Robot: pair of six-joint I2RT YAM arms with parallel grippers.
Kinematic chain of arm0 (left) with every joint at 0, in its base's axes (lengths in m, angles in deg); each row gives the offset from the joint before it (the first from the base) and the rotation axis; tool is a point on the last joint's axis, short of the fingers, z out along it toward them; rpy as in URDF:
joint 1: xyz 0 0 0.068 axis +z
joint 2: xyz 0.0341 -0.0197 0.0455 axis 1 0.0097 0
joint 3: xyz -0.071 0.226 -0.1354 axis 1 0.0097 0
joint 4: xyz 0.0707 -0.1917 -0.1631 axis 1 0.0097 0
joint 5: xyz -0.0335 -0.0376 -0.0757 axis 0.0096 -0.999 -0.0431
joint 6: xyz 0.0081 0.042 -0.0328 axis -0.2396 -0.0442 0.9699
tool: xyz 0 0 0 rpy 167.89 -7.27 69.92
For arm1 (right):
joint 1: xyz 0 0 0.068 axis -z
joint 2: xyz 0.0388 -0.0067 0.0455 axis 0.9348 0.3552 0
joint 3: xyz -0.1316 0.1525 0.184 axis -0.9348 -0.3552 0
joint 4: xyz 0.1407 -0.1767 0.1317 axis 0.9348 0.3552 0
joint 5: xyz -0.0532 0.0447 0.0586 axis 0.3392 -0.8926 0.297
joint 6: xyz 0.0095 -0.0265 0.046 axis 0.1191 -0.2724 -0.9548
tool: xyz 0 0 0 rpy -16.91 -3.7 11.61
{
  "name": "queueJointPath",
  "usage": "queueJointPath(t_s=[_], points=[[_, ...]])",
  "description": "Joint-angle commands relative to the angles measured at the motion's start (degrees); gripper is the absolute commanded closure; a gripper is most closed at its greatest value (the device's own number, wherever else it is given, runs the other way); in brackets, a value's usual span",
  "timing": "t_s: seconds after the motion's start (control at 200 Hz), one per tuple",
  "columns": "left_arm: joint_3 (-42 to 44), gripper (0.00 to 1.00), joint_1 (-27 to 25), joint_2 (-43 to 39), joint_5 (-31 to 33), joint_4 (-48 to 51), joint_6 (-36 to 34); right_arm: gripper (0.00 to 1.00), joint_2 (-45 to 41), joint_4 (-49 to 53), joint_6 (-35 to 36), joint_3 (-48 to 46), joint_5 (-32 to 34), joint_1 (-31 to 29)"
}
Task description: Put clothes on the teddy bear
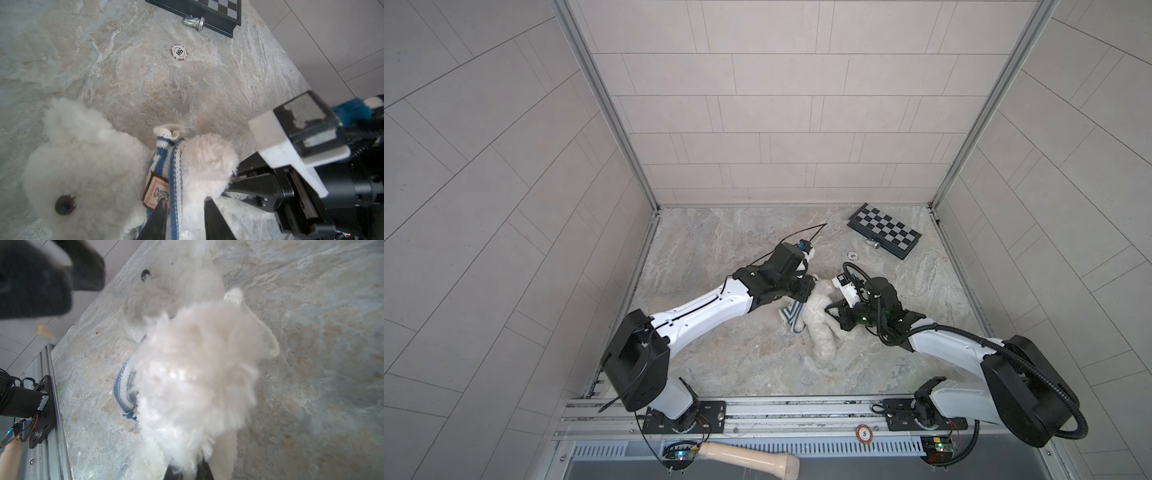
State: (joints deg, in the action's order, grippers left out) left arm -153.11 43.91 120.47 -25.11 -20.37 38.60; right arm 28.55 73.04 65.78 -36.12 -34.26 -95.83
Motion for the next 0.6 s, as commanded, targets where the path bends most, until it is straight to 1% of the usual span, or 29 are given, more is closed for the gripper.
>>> queueJointPath(t_s=[0.0,0.115,0.19,0.305,0.36,0.441,0.516,0.596], points=[[-2.36,0.69,0.36,3.28,-1.42,5.48,-1.26,1.0,-1.14,-2.63,3.25,0.43,-2.16,-0.34],[-5.37,0.73,0.72,6.36,-2.51,6.89,-1.32,1.0,-0.97,-3.67,3.27,0.21,-2.47,-0.29],[-6.61,0.74,0.73,7.65,-1.76,7.94,-1.24,1.0,-0.96,-3.2,3.53,0.69,-2.6,-0.29],[-6.8,0.76,0.93,8.14,-0.5,8.21,-0.81,1.0,-1.21,-3.24,4.18,0.6,-2.44,-0.33],[-6.0,0.77,1.52,7.58,-1.06,7.09,0.03,1.0,-1.02,-3.0,4.63,0.61,-2.52,-0.3],[-4.61,0.76,2.61,6.32,-3.0,4.97,1.37,1.0,-0.86,-3.06,4.92,0.52,-2.6,-0.31],[-4.35,0.7,3.29,5.57,-3.67,4.42,1.9,1.0,-1.01,-3.06,5.17,0.42,-2.7,-0.35],[-5.5,0.71,3.71,6.52,-4.2,5.31,1.6,1.0,-1.41,-2.89,5.72,0.36,-2.52,-0.32]])
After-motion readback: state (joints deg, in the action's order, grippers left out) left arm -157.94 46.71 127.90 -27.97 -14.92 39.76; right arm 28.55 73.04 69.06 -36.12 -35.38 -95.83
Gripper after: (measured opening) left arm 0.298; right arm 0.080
